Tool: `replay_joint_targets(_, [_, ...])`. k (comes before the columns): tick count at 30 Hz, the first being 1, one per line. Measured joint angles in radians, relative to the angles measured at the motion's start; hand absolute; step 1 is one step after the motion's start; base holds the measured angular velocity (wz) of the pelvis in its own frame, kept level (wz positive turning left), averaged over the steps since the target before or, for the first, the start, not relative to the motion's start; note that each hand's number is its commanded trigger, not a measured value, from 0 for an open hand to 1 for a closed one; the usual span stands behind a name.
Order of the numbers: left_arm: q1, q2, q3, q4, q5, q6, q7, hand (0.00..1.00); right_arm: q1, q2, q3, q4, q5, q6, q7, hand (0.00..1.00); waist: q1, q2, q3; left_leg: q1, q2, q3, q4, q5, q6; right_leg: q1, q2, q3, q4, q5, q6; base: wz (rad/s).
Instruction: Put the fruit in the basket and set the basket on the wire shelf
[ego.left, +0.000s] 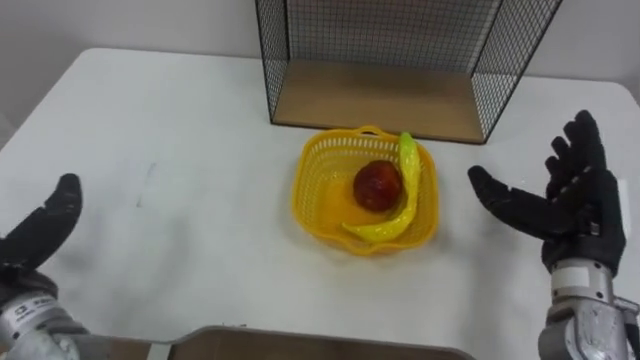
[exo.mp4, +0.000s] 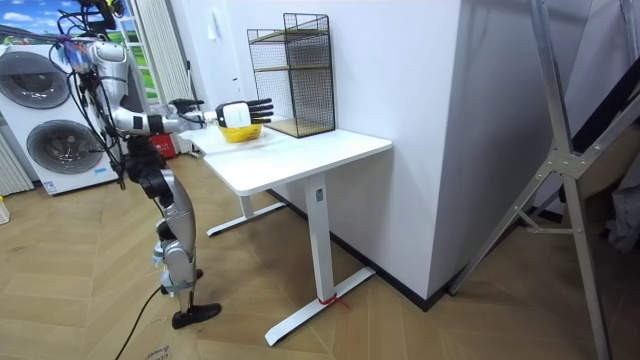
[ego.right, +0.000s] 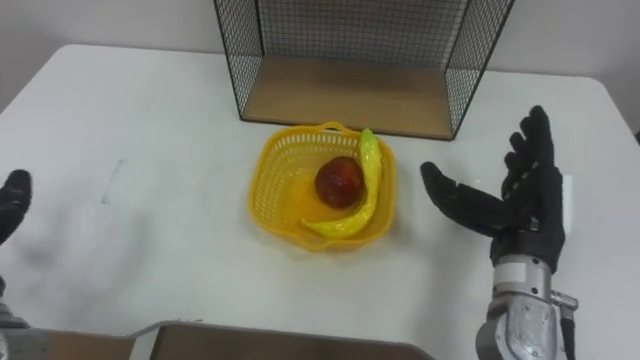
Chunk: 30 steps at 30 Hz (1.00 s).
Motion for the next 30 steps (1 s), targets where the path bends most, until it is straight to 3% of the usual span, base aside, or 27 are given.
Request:
replay_joint_targets(7, [-0.036,-0.001,-0.109,0.077,-0.085,0.072,-0.226,0.0,-0.008,0.004,0.059,0.044,0.138,0.015,0.091,0.0,-0.027,0.001,0.0023,-0.008,0.001,0.007,0.011,0.0,0.0,-0.007,0.0,0.001,0.001,0.0,0.0,-0.01])
replay_joint_targets(13, [-0.041,-0.001,-0.125,0.121,-0.086,0.125,-0.365,0.0,-0.043,0.008,0.07,0.08,0.183,0.037,0.166,0.0,-0.06,-0.004,0.0064,-0.005,0.003,0.022,0.01,0.0,0.0,-0.012,0.0,0.017,0.009,0.001,-0.001,-0.07])
replay_joint_targets(20, [-0.041,0.001,-0.147,0.125,-0.085,0.163,-0.466,0.0,-0.053,0.02,0.072,0.124,0.183,0.07,0.238,0.0,-0.081,-0.008,0.012,-0.014,0.005,0.033,0.01,-0.002,0.001,-0.032,0.001,0.029,0.027,0.001,-0.001,-0.05])
replay_joint_targets(26, [-0.04,0.0,-0.204,0.133,-0.086,0.192,-0.514,0.0,-0.06,0.021,0.077,0.157,0.186,0.078,0.247,0.0,-0.082,0.004,0.0048,-0.021,0.008,0.042,0.012,-0.002,0.001,-0.044,0.003,0.037,0.034,0.002,-0.002,-0.04])
replay_joint_targets(30, [-0.041,0.002,-0.244,0.133,-0.087,0.204,-0.552,0.0,-0.077,0.023,0.129,0.175,0.191,0.078,0.25,0.0,-0.087,0.01,0.0012,-0.009,0.008,0.049,0.011,-0.001,0.001,-0.039,0.004,0.044,0.034,0.002,-0.002,-0.05])
